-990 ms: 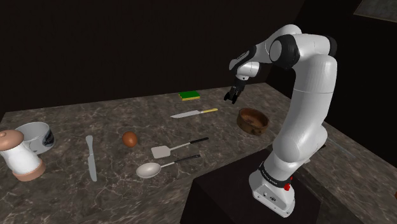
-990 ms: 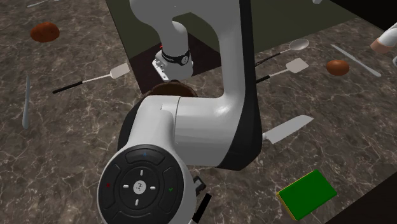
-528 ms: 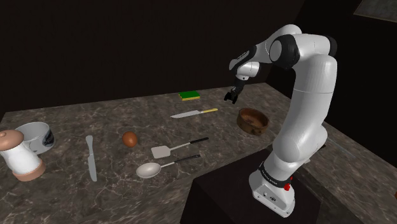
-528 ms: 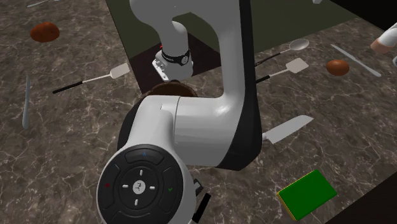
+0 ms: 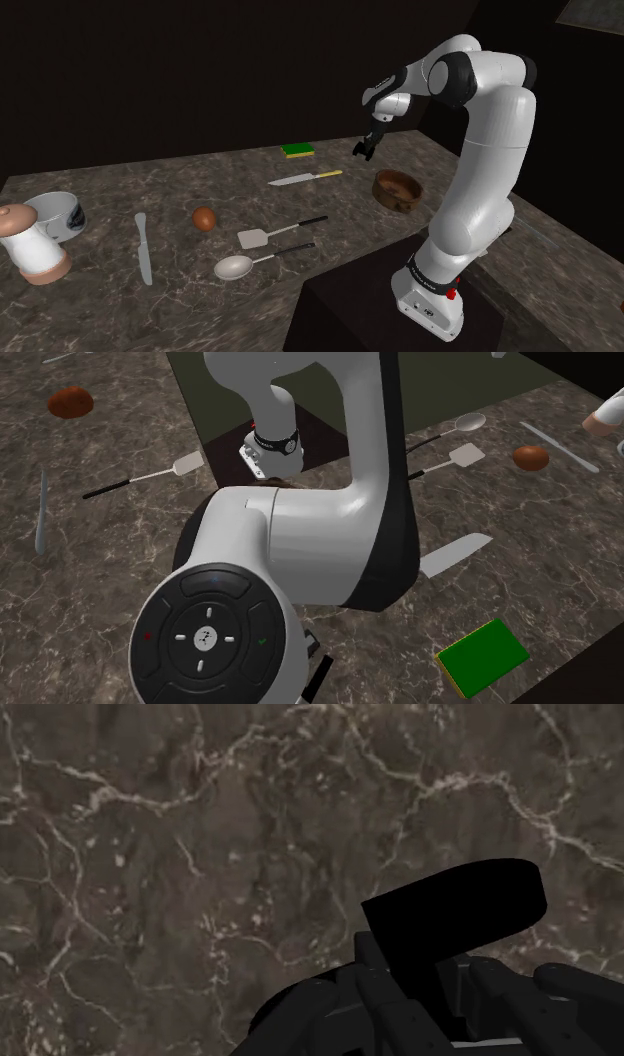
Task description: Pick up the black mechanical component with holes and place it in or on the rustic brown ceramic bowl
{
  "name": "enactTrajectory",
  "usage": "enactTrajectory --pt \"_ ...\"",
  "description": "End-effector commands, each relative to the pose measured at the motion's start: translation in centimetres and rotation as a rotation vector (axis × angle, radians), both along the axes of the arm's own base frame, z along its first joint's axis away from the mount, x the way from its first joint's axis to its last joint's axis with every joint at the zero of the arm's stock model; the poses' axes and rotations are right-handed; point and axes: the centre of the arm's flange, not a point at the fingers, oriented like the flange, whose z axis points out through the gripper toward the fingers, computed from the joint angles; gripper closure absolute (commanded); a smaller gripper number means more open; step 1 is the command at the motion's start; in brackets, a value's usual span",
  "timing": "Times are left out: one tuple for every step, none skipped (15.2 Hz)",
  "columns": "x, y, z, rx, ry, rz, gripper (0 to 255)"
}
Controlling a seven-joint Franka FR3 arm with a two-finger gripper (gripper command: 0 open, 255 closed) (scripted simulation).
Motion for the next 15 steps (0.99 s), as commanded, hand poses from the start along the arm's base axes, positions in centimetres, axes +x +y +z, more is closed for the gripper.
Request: enactTrajectory --pt "0.0 0.0 1.0 0.0 -0.001 0.0 255" --pt "0.0 0.0 1.6 0.0 -0.001 0.0 255" --pt "0.0 0.0 2.1 0.0 -0.001 0.0 255" --pt "0.0 0.0 2.6 0.0 -0.001 0.0 255" --pt "0.0 0.0 3.2 0.0 -0.001 0.0 255" --pt "0.0 0.0 3.7 0.0 -0.001 0.0 255" --pt "0.0 0.0 4.2 0.0 -0.001 0.0 255" --pt "0.0 0.0 4.7 0.0 -0.001 0.0 255" --pt "0.0 0.0 5.3 0.0 -0.001 0.0 255" --pt "0.0 0.0 5.8 0.0 -0.001 0.0 255" --pt "0.0 0.0 6.3 0.0 -0.001 0.0 255" --pt "0.0 0.0 6.9 0.0 -0.001 0.0 255" --pt "0.0 0.0 7.4 0.0 -0.001 0.0 255" --pt "0.0 0.0 7.9 0.0 -0.001 0.0 255" --pt "0.0 0.0 8.4 0.0 -0.001 0.0 255"
